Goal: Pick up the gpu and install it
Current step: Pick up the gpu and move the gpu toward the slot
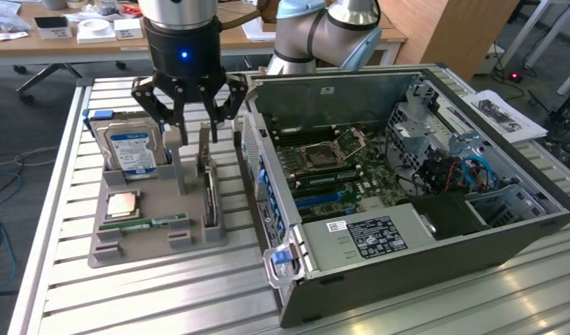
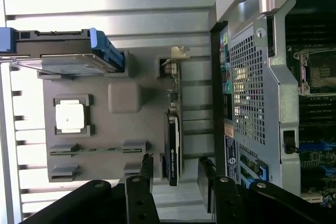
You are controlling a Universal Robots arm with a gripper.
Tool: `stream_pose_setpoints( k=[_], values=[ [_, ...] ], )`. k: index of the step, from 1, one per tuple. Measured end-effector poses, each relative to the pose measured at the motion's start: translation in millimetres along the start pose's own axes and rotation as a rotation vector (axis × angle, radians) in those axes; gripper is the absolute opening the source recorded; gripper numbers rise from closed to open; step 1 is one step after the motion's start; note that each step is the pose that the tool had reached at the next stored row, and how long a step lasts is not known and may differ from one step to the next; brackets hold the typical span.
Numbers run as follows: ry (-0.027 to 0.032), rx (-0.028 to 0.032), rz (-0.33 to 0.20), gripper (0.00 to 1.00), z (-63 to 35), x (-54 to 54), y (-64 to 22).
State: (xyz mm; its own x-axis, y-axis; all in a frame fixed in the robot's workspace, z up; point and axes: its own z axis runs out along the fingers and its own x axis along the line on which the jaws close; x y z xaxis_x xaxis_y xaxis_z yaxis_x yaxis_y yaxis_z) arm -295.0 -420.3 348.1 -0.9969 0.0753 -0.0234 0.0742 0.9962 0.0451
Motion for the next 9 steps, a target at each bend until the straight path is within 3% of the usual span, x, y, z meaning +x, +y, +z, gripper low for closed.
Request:
stream_pose_setpoints(
  k=[9],
  values=[
    [0.0001, 0.0001, 0.000, 0.47, 14.3, 0.3, -0.6]
  ],
)
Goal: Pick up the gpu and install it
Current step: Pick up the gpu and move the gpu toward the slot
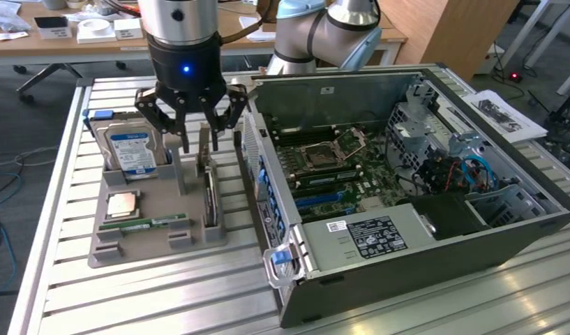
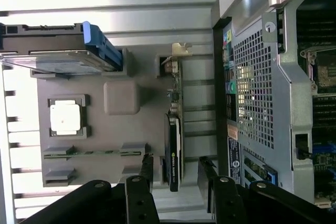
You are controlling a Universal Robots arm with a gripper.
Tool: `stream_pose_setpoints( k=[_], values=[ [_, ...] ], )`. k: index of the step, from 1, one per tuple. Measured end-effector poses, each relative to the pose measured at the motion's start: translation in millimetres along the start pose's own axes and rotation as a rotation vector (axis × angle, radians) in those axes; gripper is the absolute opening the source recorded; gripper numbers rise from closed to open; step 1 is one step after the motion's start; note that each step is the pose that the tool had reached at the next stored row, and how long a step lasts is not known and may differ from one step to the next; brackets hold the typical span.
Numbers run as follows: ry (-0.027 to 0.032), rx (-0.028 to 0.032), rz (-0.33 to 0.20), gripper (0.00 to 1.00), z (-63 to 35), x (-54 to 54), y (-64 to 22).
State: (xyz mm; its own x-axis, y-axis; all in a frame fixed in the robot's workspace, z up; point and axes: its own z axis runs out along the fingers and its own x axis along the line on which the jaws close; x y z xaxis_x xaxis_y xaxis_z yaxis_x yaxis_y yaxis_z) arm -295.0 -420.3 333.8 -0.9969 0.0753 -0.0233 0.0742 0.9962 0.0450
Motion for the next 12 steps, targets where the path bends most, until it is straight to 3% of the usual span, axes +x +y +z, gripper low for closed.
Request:
stream_pose_setpoints(
  k=[12],
  values=[
    [0.0000, 0.0000, 0.000, 0.47, 0.1, 0.0, 0.0]
  ],
)
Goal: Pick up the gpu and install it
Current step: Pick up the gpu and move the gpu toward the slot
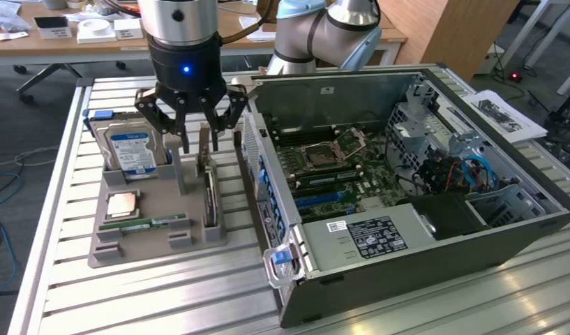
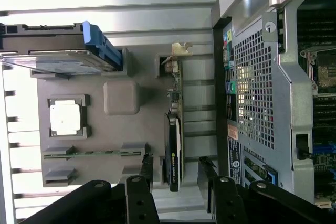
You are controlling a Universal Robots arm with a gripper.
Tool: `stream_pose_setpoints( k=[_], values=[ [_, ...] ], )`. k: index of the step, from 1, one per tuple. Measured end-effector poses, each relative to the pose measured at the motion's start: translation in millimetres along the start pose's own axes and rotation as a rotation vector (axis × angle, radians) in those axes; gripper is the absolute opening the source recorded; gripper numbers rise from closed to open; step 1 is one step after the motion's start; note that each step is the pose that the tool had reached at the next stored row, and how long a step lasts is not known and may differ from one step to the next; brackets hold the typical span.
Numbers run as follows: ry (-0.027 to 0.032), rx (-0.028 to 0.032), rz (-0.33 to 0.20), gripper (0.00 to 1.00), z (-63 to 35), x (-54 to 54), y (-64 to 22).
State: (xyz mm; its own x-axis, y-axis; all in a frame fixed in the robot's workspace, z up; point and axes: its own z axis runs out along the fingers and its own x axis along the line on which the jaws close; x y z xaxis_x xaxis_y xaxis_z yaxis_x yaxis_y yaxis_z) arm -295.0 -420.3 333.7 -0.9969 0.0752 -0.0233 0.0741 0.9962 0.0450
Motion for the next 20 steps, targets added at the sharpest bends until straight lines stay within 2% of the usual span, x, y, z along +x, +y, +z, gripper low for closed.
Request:
stream_pose_setpoints(
  k=[5, 16, 20],
  values=[
    [0.0000, 0.0000, 0.000, 0.47, 3.2, 0.1, -0.1],
    [-0.0001, -0.0001, 0.000, 0.47, 19.7, 0.4, -0.9],
    [0.0002, 0.0002, 0.000, 0.47, 20.2, 0.5, -0.9]
  ],
)
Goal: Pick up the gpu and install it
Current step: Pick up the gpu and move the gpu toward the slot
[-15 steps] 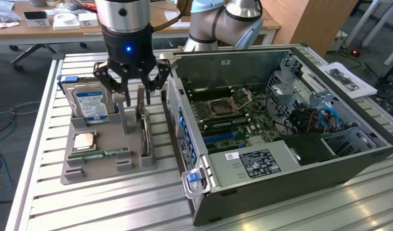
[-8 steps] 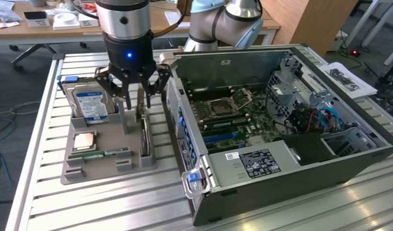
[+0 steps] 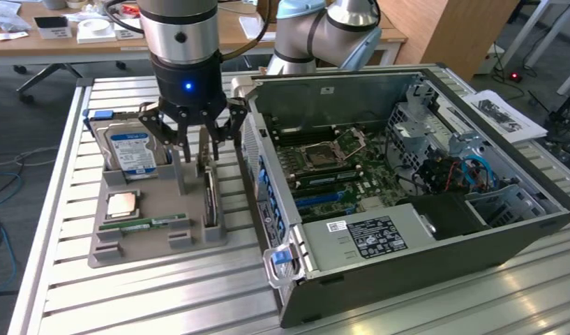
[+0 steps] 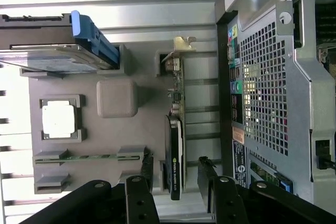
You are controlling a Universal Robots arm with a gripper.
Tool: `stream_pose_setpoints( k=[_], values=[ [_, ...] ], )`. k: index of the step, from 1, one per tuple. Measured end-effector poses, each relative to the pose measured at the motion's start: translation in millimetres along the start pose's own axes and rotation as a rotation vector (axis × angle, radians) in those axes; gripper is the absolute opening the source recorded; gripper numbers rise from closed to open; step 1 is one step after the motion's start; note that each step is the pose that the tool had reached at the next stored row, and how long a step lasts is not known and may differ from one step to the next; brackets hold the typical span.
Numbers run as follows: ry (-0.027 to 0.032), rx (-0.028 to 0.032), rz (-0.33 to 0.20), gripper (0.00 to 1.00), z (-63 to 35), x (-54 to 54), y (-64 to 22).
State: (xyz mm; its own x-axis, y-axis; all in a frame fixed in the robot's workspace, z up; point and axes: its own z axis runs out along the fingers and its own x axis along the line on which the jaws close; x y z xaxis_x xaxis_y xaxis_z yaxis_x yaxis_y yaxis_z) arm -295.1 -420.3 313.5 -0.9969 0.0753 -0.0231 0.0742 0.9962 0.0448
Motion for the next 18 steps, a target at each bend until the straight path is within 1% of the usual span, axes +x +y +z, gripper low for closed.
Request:
stream_pose_setpoints(
  k=[9, 18],
  values=[
    [-0.0003, -0.0002, 0.000, 0.47, 2.2, -4.8, 0.1],
    [-0.0002, -0.0002, 0.000, 0.47, 11.7, -5.4, -1.1]
  ],
)
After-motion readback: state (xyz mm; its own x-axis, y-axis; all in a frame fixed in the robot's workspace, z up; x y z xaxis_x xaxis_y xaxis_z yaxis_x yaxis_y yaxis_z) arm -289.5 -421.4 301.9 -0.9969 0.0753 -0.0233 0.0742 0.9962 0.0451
